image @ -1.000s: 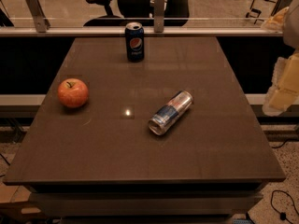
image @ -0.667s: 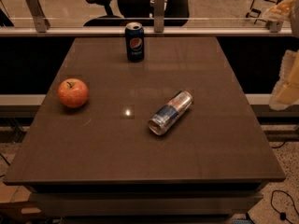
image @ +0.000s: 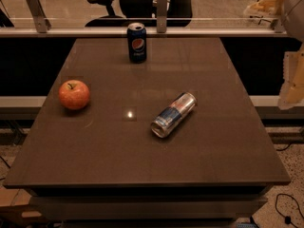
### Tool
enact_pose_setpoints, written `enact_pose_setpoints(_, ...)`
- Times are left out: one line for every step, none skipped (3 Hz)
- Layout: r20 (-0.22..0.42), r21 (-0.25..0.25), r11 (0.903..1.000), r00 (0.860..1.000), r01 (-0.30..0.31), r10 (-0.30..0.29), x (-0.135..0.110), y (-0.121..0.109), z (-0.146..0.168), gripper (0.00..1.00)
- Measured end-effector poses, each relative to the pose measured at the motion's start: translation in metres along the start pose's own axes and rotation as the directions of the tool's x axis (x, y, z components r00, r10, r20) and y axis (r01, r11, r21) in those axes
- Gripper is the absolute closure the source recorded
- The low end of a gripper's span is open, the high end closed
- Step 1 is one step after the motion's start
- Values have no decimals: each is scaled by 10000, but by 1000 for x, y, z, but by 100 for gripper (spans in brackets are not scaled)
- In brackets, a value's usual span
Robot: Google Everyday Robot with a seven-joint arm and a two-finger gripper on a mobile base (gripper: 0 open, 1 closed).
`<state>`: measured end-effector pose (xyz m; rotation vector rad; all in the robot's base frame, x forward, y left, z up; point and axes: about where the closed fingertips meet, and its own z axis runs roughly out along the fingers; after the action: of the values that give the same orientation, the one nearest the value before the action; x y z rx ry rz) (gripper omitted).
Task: Pick redbull can
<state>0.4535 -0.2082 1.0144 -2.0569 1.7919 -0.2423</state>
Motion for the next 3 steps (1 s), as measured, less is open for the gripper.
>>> enact_pose_setpoints(96,-149,9891,9892,1466,-1465,-9,-1,3,0)
enact_pose_setpoints(287,-149,9524,9522,3045,-3040,-16,-4,9,0)
enact_pose_setpoints(485,-199,9092,9087,4159,-4147,-23,-5,17,0)
